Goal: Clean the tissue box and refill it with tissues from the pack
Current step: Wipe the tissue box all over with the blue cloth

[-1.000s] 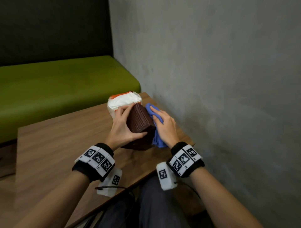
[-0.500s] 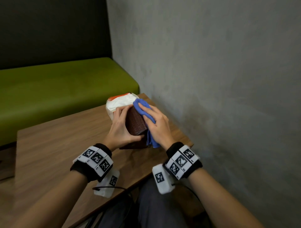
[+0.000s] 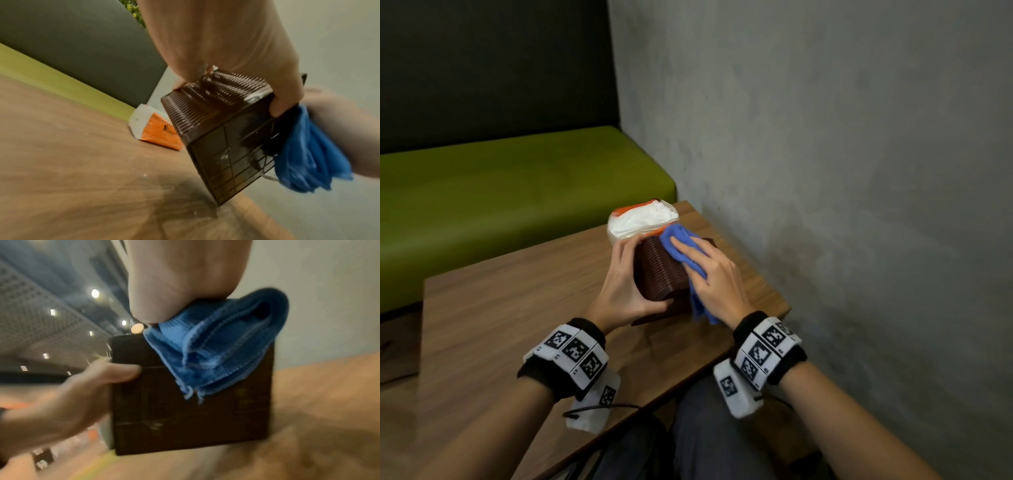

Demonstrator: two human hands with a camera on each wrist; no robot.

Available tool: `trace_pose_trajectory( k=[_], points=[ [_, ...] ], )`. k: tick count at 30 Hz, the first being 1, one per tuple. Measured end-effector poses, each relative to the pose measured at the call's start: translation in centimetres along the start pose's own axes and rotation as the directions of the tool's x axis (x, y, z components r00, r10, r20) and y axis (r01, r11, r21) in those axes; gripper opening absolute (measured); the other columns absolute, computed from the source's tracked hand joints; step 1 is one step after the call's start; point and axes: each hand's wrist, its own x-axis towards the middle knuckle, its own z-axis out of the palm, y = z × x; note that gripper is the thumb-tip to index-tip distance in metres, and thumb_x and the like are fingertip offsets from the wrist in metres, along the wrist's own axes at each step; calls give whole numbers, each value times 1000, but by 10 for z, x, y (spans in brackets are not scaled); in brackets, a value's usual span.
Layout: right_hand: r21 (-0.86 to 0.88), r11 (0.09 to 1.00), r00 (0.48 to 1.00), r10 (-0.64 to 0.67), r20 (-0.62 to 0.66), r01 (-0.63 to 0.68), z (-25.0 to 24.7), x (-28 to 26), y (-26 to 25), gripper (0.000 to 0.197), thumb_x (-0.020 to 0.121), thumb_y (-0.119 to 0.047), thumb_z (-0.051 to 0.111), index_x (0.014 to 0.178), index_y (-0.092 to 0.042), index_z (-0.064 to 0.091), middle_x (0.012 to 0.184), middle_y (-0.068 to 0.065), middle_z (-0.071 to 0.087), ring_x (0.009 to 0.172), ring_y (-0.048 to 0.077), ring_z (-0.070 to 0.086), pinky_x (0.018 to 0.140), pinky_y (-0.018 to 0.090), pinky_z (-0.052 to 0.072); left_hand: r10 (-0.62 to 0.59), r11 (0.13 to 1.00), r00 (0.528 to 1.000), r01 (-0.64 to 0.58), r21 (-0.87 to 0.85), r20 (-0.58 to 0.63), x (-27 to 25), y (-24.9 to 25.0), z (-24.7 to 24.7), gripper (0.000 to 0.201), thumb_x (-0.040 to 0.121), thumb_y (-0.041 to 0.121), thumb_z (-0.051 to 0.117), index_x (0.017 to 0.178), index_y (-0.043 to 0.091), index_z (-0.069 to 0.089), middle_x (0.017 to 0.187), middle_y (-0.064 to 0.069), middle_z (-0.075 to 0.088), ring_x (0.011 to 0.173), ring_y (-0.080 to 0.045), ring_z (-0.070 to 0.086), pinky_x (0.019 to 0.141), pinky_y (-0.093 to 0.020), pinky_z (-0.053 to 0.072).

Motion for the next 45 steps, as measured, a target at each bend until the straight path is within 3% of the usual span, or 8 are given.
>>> trace_pose_trajectory(
  k=[4, 11, 16, 21, 25, 32, 38, 45],
  points=[
    [-68, 981, 984, 180, 8, -179, -9, 5, 24, 41, 93, -16, 50, 132, -28, 51, 139, 0, 50, 123, 25, 51, 95, 32, 43, -47, 999, 999, 47, 4, -4, -9, -12, -3, 107, 47, 46, 71, 134, 0, 30, 119, -3, 31, 113, -4, 32, 98, 5, 21],
    [-273, 961, 981, 85, 174, -35, 18, 5, -12, 45, 94, -24, 45, 139, -28, 41, 143, 2, 43, 111, 29, 50, 85, 40, 49, -219, 973, 924, 183, 142, 313, -10, -28, -16, 121, 42, 56, 63, 143, 9, 16, 124, -7, 28, 116, -15, 33, 104, -38, 38],
    [-276, 959, 980, 109, 168, -59, 20, 6, -21, 47, 94, -23, 45, 141, -26, 38, 143, 2, 44, 108, 29, 49, 84, 39, 48, -359, 767, 876, 80, 636, 322, 19, 5, 5, 117, 60, 56, 73, 146, 6, 10, 146, -12, 25, 136, -29, 24, 105, -68, 18],
    [-387, 909, 967, 220, 125, -157, 5, 2, -6, 45, 93, -27, 44, 138, -27, 40, 142, 2, 44, 114, 30, 48, 86, 40, 47, -360, 883, 890, 228, 410, 281, 23, 3, 22, 122, 43, 68, 68, 140, 6, 27, 128, -16, 33, 123, -31, 28, 107, -43, 33],
    [-274, 900, 937, 348, -16, -339, -13, 10, 17, 42, 94, -26, 44, 136, -27, 45, 141, 1, 47, 120, 28, 51, 93, 38, 46, -285, 934, 930, 215, 284, 233, 10, -5, 16, 117, 41, 65, 70, 137, 10, 31, 128, -13, 31, 123, -26, 27, 108, -38, 31],
    [-529, 847, 992, 12, 122, 55, 4, -6, -8, 58, 69, -24, 75, 124, -21, 58, 118, 5, 66, 79, 25, 64, 53, 28, 53, -119, 969, 976, 75, 235, 181, 5, 0, 24, 109, 48, 65, 58, 134, 1, 39, 121, -22, 40, 116, -33, 38, 100, -35, 33],
    [-506, 845, 983, 182, -26, -170, -6, 3, 4, 45, 85, -20, 59, 129, -18, 53, 130, 10, 57, 94, 34, 59, 62, 36, 52, -148, 963, 970, 98, 250, 192, 7, 6, 25, 115, 44, 67, 57, 136, 2, 36, 125, -21, 37, 120, -31, 34, 103, -36, 31],
    [-555, 832, 999, 49, 25, -27, 7, -13, -3, 46, 86, -42, 47, 125, -20, 56, 121, 7, 64, 82, 25, 62, 57, 29, 54, -99, 968, 975, 49, 246, 197, 6, 4, 28, 110, 48, 67, 57, 134, 0, 39, 123, -22, 40, 115, -32, 39, 100, -37, 34]
  ],
)
